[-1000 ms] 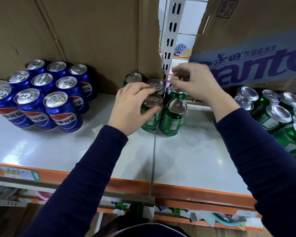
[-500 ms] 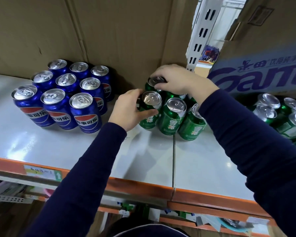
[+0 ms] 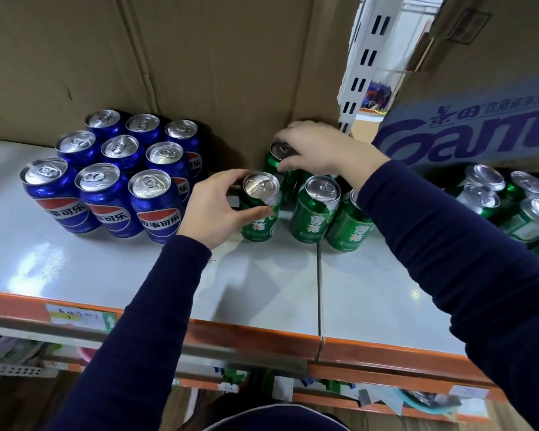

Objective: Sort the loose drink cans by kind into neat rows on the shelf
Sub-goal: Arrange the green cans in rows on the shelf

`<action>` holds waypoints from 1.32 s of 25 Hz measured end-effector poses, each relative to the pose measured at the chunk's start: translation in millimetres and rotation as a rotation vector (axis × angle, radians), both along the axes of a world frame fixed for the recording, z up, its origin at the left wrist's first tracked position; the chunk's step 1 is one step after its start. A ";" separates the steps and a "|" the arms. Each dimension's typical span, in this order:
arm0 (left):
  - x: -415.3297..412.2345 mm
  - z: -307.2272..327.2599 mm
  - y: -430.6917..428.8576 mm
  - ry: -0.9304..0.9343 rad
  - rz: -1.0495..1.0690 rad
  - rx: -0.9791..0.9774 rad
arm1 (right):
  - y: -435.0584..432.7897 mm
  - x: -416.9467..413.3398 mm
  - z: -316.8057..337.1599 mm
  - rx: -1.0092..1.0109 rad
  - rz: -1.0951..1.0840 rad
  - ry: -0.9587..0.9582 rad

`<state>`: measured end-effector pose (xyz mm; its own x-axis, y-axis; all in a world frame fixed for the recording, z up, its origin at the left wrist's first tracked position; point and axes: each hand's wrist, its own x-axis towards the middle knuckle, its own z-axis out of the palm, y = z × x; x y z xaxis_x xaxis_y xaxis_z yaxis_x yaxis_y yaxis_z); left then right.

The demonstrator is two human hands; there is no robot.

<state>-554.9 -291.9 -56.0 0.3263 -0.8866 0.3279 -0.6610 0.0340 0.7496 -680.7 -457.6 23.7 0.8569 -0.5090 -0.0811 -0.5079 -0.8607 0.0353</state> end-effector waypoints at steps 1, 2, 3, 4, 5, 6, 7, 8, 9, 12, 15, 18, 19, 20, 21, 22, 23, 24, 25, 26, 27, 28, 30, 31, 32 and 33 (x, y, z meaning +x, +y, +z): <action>-0.6 -0.3 0.1 0.003 0.001 0.000 | 0.8 -0.1 -0.2 0.011 0.012 0.008; -1.0 -0.5 0.2 0.004 0.004 0.000 | 1.7 0.1 -0.5 0.016 0.021 0.016; -1.2 -0.7 0.3 0.005 0.007 0.001 | 2.6 0.1 -1.3 0.016 0.028 0.018; -1.1 -0.8 0.2 0.007 0.009 -0.001 | 3.1 -0.1 -2.1 0.015 0.031 0.011; -0.9 -0.9 0.1 0.006 0.011 -0.003 | 3.2 -0.5 -3.0 0.015 0.034 -0.004; -0.7 -0.9 0.3 0.002 0.012 -0.004 | 3.4 -1.1 -4.5 0.017 0.033 -0.020; -0.6 -0.9 0.4 -0.003 0.013 -0.004 | 3.5 -1.5 -5.9 0.019 0.027 -0.034; -0.8 -0.9 0.4 -0.008 0.014 -0.006 | 3.3 -1.6 -6.5 0.022 0.016 -0.040; -1.2 -0.6 0.2 -0.012 0.015 -0.008 | 2.9 -1.9 -6.6 0.026 0.005 -0.041; -3.2 1.0 -1.0 -0.021 0.008 -0.008 | 2.4 -8.6 -2.7 0.079 -0.029 -0.107; -6.1 0.7 -1.4 -0.006 -0.011 -0.014 | 9.2 -38.5 2.4 0.102 -0.087 -0.355; -11.4 1.8 -8.5 -0.046 -0.034 0.001 | 28.0 -80.0 -4.5 0.106 -0.132 -0.540; -13.6 2.6 -11.8 -0.055 -0.038 0.010 | 34.7 -91.9 -8.6 0.103 -0.158 -0.577; -15.7 3.4 -15.1 -0.056 -0.038 0.014 | 40.6 -101.9 -12.6 0.098 -0.189 -0.610; -17.1 3.7 -17.2 -0.052 -0.032 0.009 | 45.8 -109.6 -16.4 0.093 -0.214 -0.641; -17.8 3.7 -18.3 -0.047 -0.026 -0.002 | 50.1 -115.7 -20.1 0.087 -0.228 -0.662; -18.4 3.6 -18.2 -0.045 -0.023 -0.009 | 54.3 -120.9 -23.9 0.081 -0.235 -0.670; -17.8 3.7 -17.8 -0.045 -0.024 -0.010 | 57.8 -124.8 -27.7 0.077 -0.236 -0.668; -16.8 3.8 -17.7 -0.050 -0.030 -0.003 | 61.2 -127.9 -31.9 0.071 -0.239 -0.663; -15.3 4.2 -18.3 -0.057 -0.036 0.008 | 64.0 -130.1 -35.9 0.063 -0.245 -0.664; -14.4 5.0 -18.8 -0.065 -0.038 0.021 | 65.5 -131.3 -39.4 0.056 -0.254 -0.671; -15.0 5.9 -19.3 -0.076 -0.041 0.032 | 67.2 -132.7 -42.0 0.050 -0.265 -0.685; -19.3 6.2 -17.7 -0.135 -0.033 0.022 | 70.2 -134.4 -44.3 0.046 -0.279 -0.727; -23.0 6.3 -16.7 -0.193 -0.023 -0.022 | 71.8 -136.8 -44.7 0.048 -0.289 -0.749; -28.4 7.1 -16.0 -0.259 -0.020 -0.091 | 73.5 -141.6 -45.0 0.046 -0.306 -0.766; -36.2 9.6 -16.1 -0.312 -0.030 -0.170 | 75.6 -149.3 -44.9 0.038 -0.329 -0.781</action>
